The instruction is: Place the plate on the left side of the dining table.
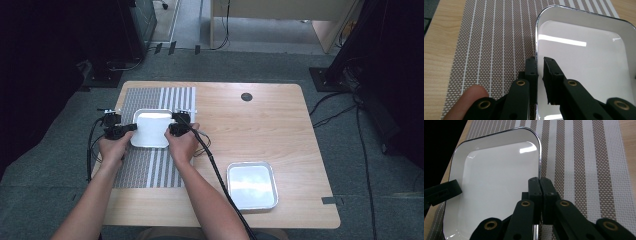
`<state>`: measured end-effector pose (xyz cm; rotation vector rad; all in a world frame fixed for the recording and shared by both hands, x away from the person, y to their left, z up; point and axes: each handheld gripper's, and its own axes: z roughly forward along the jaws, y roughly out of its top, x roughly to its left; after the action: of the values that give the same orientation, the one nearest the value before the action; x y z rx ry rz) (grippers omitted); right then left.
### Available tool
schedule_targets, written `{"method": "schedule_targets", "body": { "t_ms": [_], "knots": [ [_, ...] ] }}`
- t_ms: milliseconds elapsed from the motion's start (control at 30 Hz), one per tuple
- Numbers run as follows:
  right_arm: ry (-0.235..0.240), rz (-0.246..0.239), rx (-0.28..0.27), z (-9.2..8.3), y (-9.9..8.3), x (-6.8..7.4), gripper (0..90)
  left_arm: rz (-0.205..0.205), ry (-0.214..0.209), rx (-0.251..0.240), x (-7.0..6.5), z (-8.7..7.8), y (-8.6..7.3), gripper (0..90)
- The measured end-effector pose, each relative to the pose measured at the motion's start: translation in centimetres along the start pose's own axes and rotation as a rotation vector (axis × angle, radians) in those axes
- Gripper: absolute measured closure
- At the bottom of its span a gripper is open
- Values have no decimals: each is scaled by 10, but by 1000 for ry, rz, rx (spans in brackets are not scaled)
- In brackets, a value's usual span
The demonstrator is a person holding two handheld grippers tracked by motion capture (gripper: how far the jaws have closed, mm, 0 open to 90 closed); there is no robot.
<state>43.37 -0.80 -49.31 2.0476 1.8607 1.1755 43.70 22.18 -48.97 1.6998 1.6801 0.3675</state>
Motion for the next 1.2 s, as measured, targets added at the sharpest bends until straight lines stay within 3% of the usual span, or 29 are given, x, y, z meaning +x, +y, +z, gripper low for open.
{"method": "schedule_targets", "body": {
  "t_ms": [133, 400, 600, 967, 1067, 1100, 1167, 1200],
  "knots": [
    [-13, -8, -2, 6, 3, -1, 890, 9, 8, 22, -1, 6, 5, 817],
    [-24, -35, -4, 17, 6, -3, 878, -19, 5, 36, 3, 15, 6, 835],
    [-58, -53, -20, 19, 1, -1, 870, -24, -1, 38, 2, 17, 5, 820],
    [-57, -80, -33, 18, -4, -1, 847, -23, -13, 42, 3, 18, 5, 783],
    [-51, -77, -32, 17, -4, -2, 797, -17, -21, 36, 3, 17, 5, 739],
    [-36, -71, -38, 16, -3, -3, 719, -8, -17, 28, 3, 15, 5, 690],
    [-27, -67, -41, 16, -3, -4, 687, -11, -21, 21, 4, 14, 5, 670],
    [-20, -62, -49, 14, -1, -7, 645, -18, -17, 9, 6, 11, 6, 608]
  ]
}}
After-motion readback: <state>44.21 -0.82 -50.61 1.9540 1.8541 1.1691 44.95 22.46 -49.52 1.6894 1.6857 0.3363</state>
